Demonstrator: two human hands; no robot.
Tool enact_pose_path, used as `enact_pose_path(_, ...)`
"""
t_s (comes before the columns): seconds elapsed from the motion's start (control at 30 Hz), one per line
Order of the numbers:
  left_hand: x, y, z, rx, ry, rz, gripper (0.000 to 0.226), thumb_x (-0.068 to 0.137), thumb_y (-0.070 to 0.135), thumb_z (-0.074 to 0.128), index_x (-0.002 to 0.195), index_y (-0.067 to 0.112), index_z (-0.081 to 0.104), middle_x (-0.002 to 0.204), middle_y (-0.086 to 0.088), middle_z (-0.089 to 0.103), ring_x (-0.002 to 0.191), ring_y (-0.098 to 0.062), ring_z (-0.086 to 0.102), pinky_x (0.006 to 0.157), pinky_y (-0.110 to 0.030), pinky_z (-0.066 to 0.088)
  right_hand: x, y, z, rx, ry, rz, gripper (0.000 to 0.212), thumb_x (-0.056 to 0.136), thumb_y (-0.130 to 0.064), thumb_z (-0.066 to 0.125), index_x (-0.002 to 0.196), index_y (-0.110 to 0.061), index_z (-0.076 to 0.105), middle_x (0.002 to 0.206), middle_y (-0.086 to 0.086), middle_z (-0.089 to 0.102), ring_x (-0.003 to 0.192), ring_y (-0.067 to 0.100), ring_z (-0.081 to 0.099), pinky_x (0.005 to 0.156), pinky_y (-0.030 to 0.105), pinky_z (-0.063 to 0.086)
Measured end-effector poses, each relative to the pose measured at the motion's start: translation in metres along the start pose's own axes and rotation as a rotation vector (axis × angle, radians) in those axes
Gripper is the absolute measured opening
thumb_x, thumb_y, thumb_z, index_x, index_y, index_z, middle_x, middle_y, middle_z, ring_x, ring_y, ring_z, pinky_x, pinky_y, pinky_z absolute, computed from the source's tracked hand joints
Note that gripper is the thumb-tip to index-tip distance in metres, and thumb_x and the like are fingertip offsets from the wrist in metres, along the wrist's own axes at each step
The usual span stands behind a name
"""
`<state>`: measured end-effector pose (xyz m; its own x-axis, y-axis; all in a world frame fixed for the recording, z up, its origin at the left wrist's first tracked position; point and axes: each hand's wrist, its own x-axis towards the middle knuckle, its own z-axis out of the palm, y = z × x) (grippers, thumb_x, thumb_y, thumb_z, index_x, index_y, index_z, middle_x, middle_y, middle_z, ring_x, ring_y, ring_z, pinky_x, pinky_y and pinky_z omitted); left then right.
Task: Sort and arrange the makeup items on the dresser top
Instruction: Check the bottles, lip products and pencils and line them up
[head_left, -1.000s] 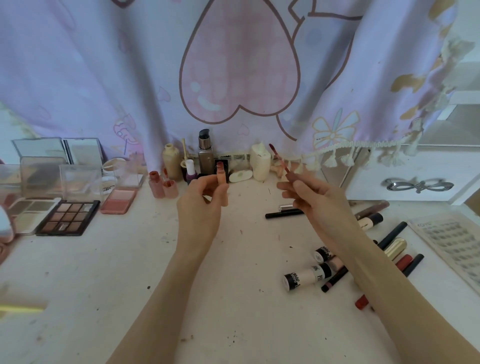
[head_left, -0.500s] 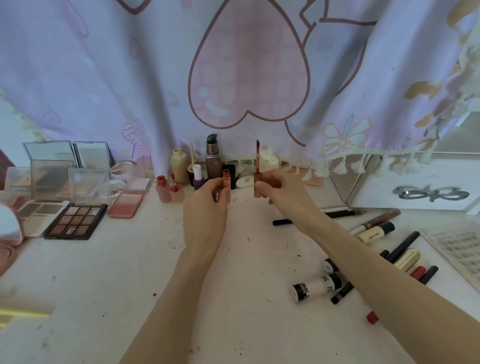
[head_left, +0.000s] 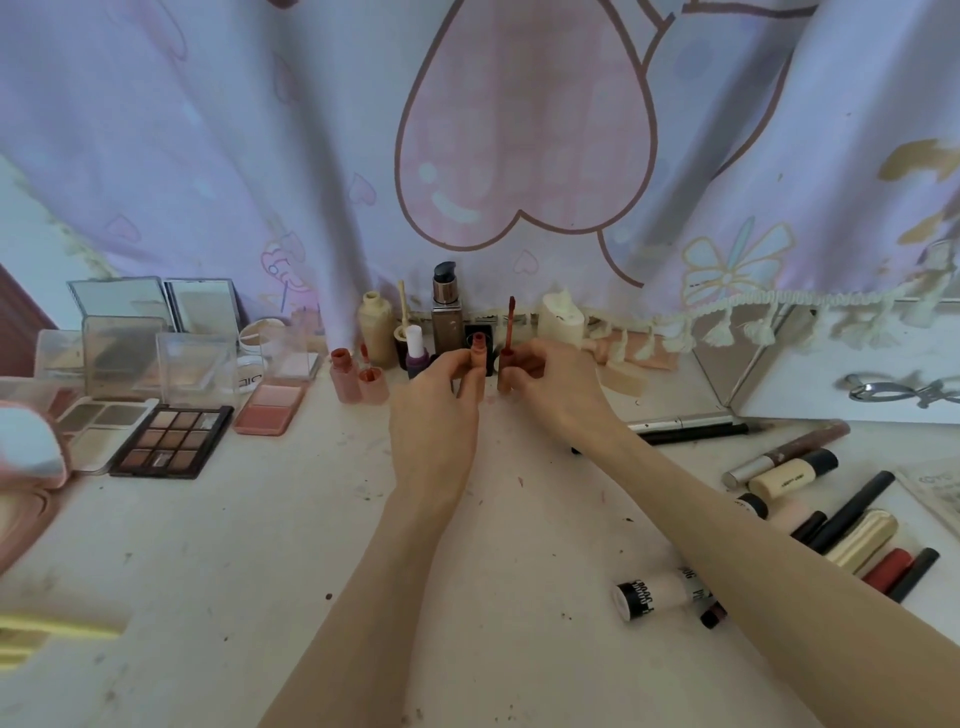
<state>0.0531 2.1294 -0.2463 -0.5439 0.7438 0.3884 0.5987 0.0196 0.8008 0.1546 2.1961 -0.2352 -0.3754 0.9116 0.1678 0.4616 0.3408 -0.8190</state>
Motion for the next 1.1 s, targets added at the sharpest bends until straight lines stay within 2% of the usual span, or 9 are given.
enact_pose_path(0.13,0.003,0.002,0.0,0.014,-0.014,0.009,0.016,0.091,0.022,0.056,0.102,0.02,0.069,0.087,0.008,0.068,0.081,-0.009,0.06,0.069,-0.023,0.047,0.0,0.0,0.004,-0.023,-0.005,0.011,0.016,0.087,-0.01,0.057,0.1,-0.012,0.067,0.09,0.003,0.068,0.087,0.016,0.06,0.078,0.023,0.045)
enact_pose_path(0.27,0.005,0.005,0.003,0.031,-0.026,0.007,0.017,0.091,0.02,0.056,0.102,0.02,0.068,0.088,0.008,0.067,0.08,-0.008,0.058,0.068,-0.022,0.045,0.0,0.001,0.005,-0.021,-0.002,0.016,0.016,0.086,-0.008,0.057,0.098,-0.012,0.067,0.089,0.0,0.066,0.087,0.015,0.06,0.078,0.021,0.044)
enact_pose_path(0.43,0.005,0.003,0.008,0.005,-0.025,-0.011,0.017,0.09,0.016,0.056,0.101,0.017,0.069,0.088,0.007,0.066,0.081,-0.008,0.056,0.063,-0.009,0.037,0.002,0.004,0.007,-0.014,-0.01,0.021,0.014,0.085,-0.008,0.06,0.097,-0.012,0.066,0.088,-0.004,0.063,0.085,0.01,0.056,0.076,0.017,0.041)
enact_pose_path(0.53,0.005,0.004,0.009,-0.004,-0.019,0.0,0.017,0.09,0.013,0.056,0.1,0.015,0.069,0.085,0.008,0.064,0.078,-0.006,0.055,0.063,-0.001,0.036,0.003,0.005,0.008,-0.036,-0.013,0.018,0.014,0.084,-0.009,0.06,0.096,-0.013,0.066,0.086,-0.006,0.063,0.086,0.01,0.058,0.079,0.02,0.044)
enact_pose_path(0.63,0.005,0.001,0.009,-0.003,-0.023,0.002,0.017,0.09,0.013,0.057,0.101,0.015,0.07,0.083,0.008,0.064,0.078,-0.007,0.056,0.063,0.0,0.035,0.004,0.006,0.01,-0.042,-0.015,0.019,0.015,0.084,-0.009,0.061,0.097,-0.014,0.067,0.087,-0.005,0.064,0.088,0.012,0.059,0.083,0.025,0.048)
enact_pose_path(0.83,0.005,-0.001,0.01,-0.001,-0.021,0.014,0.018,0.088,0.01,0.059,0.102,0.013,0.069,0.092,0.001,0.07,0.082,-0.005,0.056,0.066,0.001,0.036,0.003,0.005,0.009,-0.055,-0.021,0.004,0.016,0.085,-0.009,0.06,0.099,-0.013,0.067,0.094,-0.001,0.068,0.09,0.013,0.06,0.082,0.023,0.046)
enact_pose_path(1.0,0.004,-0.002,0.01,-0.017,-0.024,0.005,0.018,0.088,0.011,0.059,0.102,0.014,0.069,0.093,0.003,0.07,0.083,-0.006,0.058,0.066,-0.006,0.039,0.002,0.005,0.008,-0.069,-0.022,0.008,0.014,0.085,-0.01,0.061,0.097,-0.013,0.067,0.095,0.0,0.068,0.09,0.013,0.06,0.083,0.024,0.047)
enact_pose_path(1.1,0.004,-0.003,0.01,-0.021,-0.025,0.005,0.017,0.088,0.011,0.06,0.102,0.014,0.068,0.093,0.003,0.069,0.084,-0.005,0.058,0.068,-0.004,0.038,0.001,0.004,0.008,-0.071,-0.02,0.013,0.013,0.085,-0.01,0.061,0.096,-0.013,0.067,0.094,0.0,0.068,0.09,0.012,0.059,0.083,0.025,0.047)
